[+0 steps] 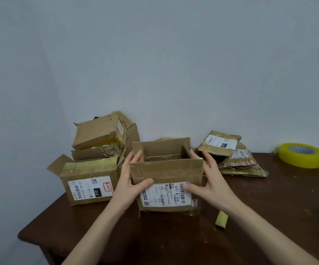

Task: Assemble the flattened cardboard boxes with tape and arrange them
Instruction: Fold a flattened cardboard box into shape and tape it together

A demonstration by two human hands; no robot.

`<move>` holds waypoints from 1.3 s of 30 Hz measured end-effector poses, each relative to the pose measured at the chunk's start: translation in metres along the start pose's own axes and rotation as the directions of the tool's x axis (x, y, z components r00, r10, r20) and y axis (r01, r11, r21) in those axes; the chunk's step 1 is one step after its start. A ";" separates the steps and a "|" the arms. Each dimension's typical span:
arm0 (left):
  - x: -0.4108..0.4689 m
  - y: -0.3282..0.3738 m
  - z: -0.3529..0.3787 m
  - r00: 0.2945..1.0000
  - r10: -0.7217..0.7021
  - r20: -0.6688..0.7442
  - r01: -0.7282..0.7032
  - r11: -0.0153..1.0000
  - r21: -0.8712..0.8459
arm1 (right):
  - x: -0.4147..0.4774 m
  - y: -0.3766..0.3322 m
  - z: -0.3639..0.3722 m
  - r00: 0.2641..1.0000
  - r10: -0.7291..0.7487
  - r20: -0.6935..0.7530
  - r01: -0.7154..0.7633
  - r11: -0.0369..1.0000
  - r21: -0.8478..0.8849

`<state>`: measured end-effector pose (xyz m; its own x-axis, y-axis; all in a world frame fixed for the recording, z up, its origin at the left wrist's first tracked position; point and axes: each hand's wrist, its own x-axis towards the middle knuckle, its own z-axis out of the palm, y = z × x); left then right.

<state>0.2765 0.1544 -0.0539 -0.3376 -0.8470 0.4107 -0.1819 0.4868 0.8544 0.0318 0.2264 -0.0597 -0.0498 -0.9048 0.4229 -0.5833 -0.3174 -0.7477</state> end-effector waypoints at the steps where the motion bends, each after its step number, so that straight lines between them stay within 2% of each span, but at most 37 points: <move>1: 0.003 0.000 0.001 1.000 -0.016 0.004 0.016 1.000 -0.008 | 0.004 0.000 -0.002 0.999 -0.002 0.036 0.003 1.000 -0.020; 4: 0.010 -0.003 0.009 0.999 -0.043 -0.008 0.041 0.991 -0.124 | 0.015 0.008 -0.004 0.996 0.010 0.084 -0.007 0.999 -0.035; 7: 0.016 -0.006 0.015 0.996 -0.067 -0.052 0.054 0.973 -0.226 | 0.022 0.013 -0.001 0.995 -0.006 0.095 -0.001 0.997 0.074; 9: 0.022 -0.007 0.016 0.991 -0.071 -0.110 0.049 0.981 -0.190 | 0.023 0.010 0.003 0.998 0.014 0.065 -0.022 0.992 0.126; 11: 0.027 -0.005 0.016 0.983 -0.009 -0.182 -0.006 0.996 -0.085 | 0.025 0.009 0.006 0.997 0.083 0.002 -0.081 0.975 0.208; 13: 0.033 -0.002 0.015 0.984 0.017 -0.175 -0.025 0.999 -0.044 | 0.031 0.007 0.003 0.987 0.162 0.000 -0.155 0.946 0.284; 14: 0.036 0.000 0.013 0.990 -0.015 -0.139 0.007 0.999 -0.054 | 0.035 0.006 0.000 0.982 0.190 0.017 -0.187 0.936 0.300; 16: 0.045 -0.001 0.010 0.997 -0.071 -0.040 0.068 0.995 -0.069 | 0.043 0.005 -0.011 0.976 0.210 0.059 -0.218 0.942 0.255; 19: 0.053 -0.008 0.011 0.995 -0.073 0.068 0.072 0.997 0.013 | 0.050 0.003 -0.024 0.975 0.177 0.137 -0.191 0.976 0.103; 21: 0.054 -0.016 0.018 0.988 -0.122 0.099 0.125 0.992 -0.028 | 0.051 0.007 -0.026 0.974 0.172 0.147 -0.178 0.984 0.027; 25: 0.047 -0.027 0.029 0.981 -0.157 0.111 0.167 0.983 -0.082 | 0.046 0.014 -0.017 0.988 0.112 0.106 -0.114 0.993 0.011; 29: 0.051 -0.020 0.030 0.993 -0.108 0.050 0.111 0.992 -0.059 | 0.042 0.011 -0.022 0.992 0.090 0.092 -0.088 0.996 -0.029; 32: 0.064 -0.006 0.037 0.997 -0.038 0.067 0.039 0.999 -0.018 | 0.038 0.008 -0.045 0.994 0.093 0.062 -0.088 0.993 -0.080; 36: 0.070 0.002 0.059 0.991 -0.011 0.130 0.012 1.000 -0.010 | 0.033 0.010 -0.065 0.991 0.126 0.041 -0.118 0.981 -0.155; 39: 0.072 -0.004 0.064 0.990 0.010 0.142 -0.016 0.999 0.042 | 0.029 0.017 -0.058 0.989 0.146 0.012 -0.144 0.983 -0.117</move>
<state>0.1939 0.1053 -0.0480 -0.4671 -0.8031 0.3699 -0.2153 0.5090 0.8334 -0.0271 0.2110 -0.0305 -0.1249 -0.9448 0.3030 -0.6606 -0.1487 -0.7359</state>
